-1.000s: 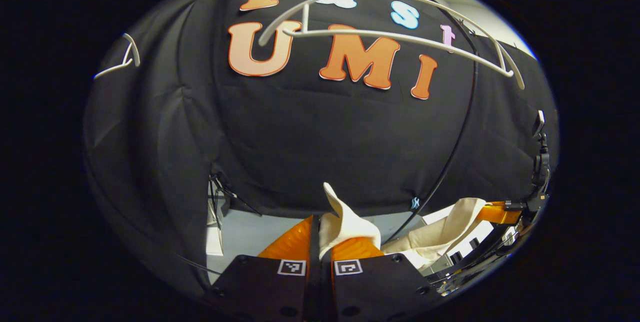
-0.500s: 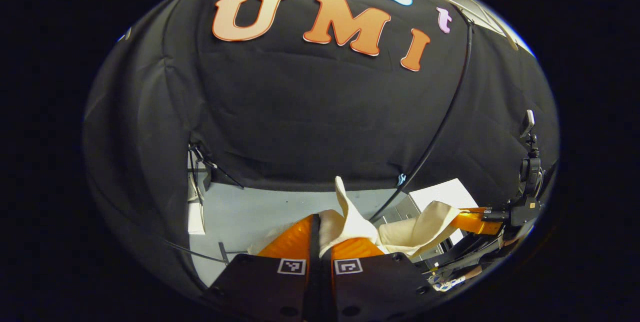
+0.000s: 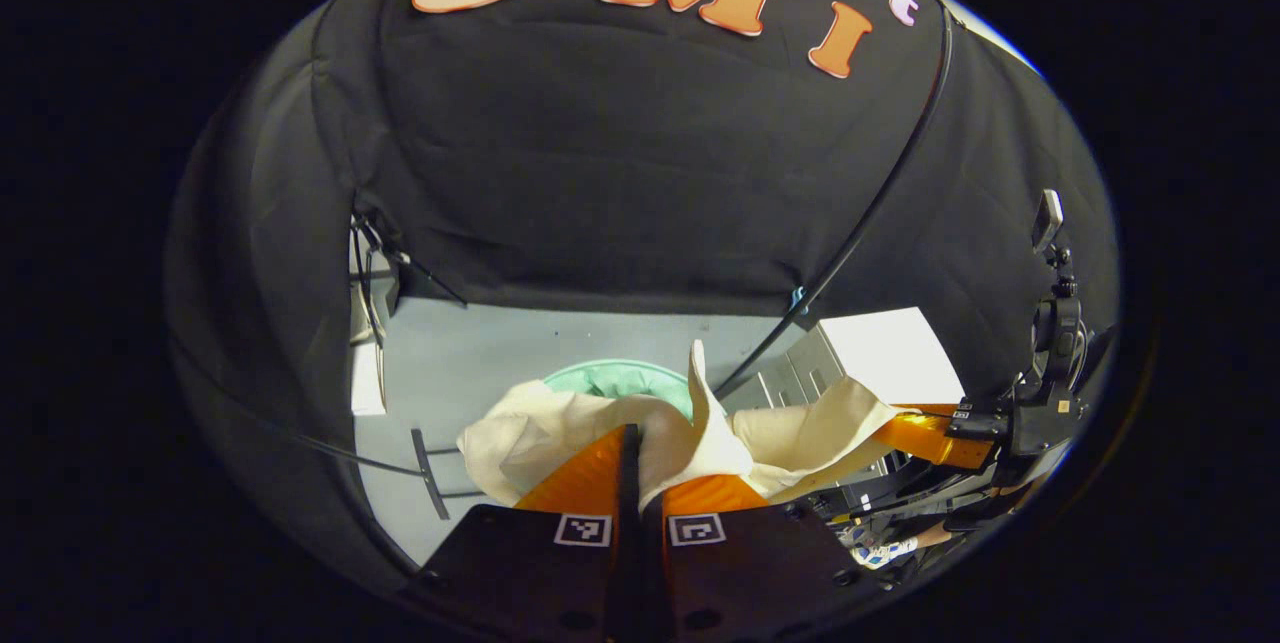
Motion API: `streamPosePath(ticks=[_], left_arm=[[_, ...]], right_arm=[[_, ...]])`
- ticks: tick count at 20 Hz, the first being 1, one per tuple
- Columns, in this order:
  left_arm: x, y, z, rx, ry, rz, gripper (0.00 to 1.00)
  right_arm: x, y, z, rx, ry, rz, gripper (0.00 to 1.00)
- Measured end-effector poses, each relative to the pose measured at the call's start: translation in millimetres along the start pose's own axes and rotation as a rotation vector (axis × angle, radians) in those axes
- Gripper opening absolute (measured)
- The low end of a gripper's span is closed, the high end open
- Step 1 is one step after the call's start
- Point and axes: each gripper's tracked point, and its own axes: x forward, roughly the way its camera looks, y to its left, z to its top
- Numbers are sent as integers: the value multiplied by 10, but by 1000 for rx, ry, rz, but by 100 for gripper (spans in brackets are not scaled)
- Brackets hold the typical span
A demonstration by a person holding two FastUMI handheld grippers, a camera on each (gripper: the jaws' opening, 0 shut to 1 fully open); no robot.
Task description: Grasp the clothes on the hanger with both hands and then place them into the laundry hamper below.
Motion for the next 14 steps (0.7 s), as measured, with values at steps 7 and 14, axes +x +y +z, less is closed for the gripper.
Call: streamPosePath(ticks=[7,14], left_arm=[[334,-134,-524,-57,137,4,7],[426,-165,-890,-72,217,43,10]], right_arm=[[317,-70,-337,-17,85,2,3],[331,-50,-408,-51,90,17,7]])
